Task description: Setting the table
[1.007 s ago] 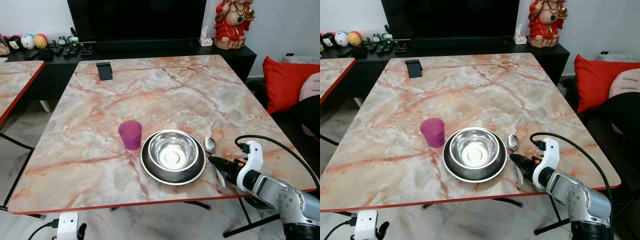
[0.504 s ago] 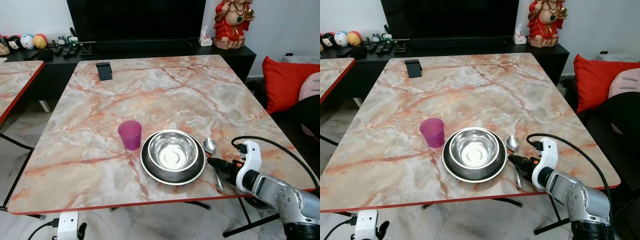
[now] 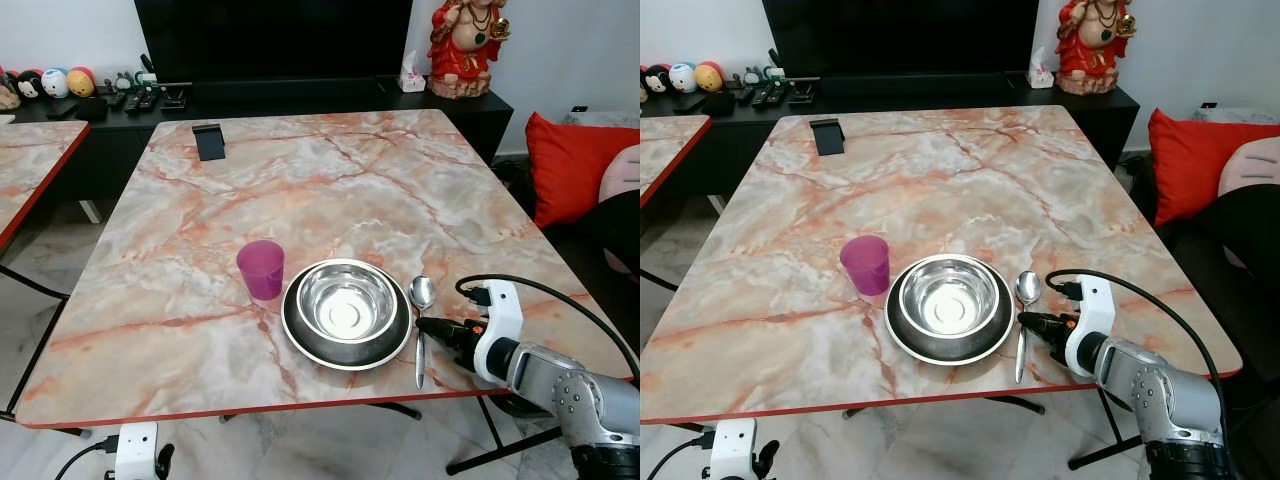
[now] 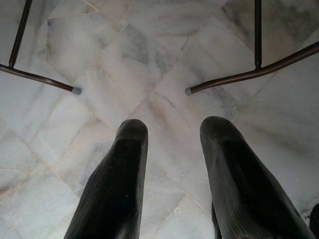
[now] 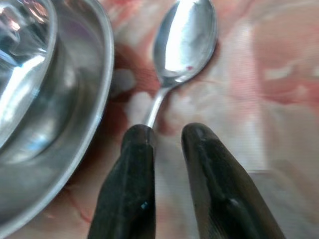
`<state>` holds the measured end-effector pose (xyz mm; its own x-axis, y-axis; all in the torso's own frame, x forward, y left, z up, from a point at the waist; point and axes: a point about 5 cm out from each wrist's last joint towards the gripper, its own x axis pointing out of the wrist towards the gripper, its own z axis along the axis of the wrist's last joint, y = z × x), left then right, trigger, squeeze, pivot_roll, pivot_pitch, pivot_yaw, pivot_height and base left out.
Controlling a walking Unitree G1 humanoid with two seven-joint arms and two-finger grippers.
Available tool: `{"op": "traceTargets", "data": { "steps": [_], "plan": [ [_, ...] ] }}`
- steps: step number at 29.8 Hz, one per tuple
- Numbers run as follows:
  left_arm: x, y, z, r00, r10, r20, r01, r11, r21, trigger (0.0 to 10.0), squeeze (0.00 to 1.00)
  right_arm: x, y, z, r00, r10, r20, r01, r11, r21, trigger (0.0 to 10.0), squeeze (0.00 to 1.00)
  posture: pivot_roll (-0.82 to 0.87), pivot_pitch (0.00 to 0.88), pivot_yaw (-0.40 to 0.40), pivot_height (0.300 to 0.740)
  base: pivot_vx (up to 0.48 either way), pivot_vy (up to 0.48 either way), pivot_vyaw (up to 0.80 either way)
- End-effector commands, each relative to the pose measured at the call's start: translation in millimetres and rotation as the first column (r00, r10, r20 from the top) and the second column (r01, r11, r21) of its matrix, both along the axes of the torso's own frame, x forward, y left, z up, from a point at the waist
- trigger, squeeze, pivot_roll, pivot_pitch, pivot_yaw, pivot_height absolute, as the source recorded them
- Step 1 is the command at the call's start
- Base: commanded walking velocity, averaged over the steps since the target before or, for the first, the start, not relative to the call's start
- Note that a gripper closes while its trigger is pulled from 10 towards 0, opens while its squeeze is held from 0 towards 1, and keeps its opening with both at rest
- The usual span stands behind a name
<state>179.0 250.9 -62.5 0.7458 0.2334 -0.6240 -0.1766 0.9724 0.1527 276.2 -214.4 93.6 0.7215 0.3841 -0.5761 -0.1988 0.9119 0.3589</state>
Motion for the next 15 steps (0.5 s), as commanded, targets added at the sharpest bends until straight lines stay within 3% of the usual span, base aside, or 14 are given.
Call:
{"op": "traceTargets", "data": {
  "steps": [1,4,8,12,15],
  "plan": [
    [-0.1,2.4,0.0,1.000,0.003,-0.012,-0.003,1.000,0.006,10.0,0.00,-1.1,-4.3,2.2,1.000,0.009,0.017,-0.008,0.998,-0.070,10.0,0.00,-0.08,0.000,0.002,0.724,0.000,0.000,0.00],
    [0.2,2.6,0.2,1.000,0.003,-0.012,-0.003,1.000,0.006,10.0,0.00,0.8,-12.3,3.1,0.999,-0.008,0.032,0.012,0.989,-0.144,10.0,0.00,-0.08,0.000,0.004,0.724,0.000,0.000,0.00],
    [0.6,3.1,0.6,1.000,0.002,-0.011,-0.002,1.000,0.008,10.0,0.00,8.1,-23.9,14.3,0.983,-0.074,0.167,0.108,0.973,-0.202,10.0,0.00,-0.09,0.000,0.007,0.724,0.000,0.000,0.00],
    [0.6,3.1,0.8,1.000,0.001,-0.008,-0.001,1.000,0.008,10.0,0.00,7.7,-26.1,21.7,0.952,-0.124,0.281,0.183,0.964,-0.192,10.0,0.00,-0.08,0.000,0.006,0.724,0.000,0.000,0.00],
    [0.3,3.5,1.0,1.000,0.001,-0.005,-0.001,1.000,0.010,10.0,0.00,-1.7,-18.6,22.3,0.928,-0.127,0.350,0.203,0.961,-0.189,10.0,0.00,-0.09,0.000,0.010,0.724,0.000,0.000,0.00]
  ]
}}
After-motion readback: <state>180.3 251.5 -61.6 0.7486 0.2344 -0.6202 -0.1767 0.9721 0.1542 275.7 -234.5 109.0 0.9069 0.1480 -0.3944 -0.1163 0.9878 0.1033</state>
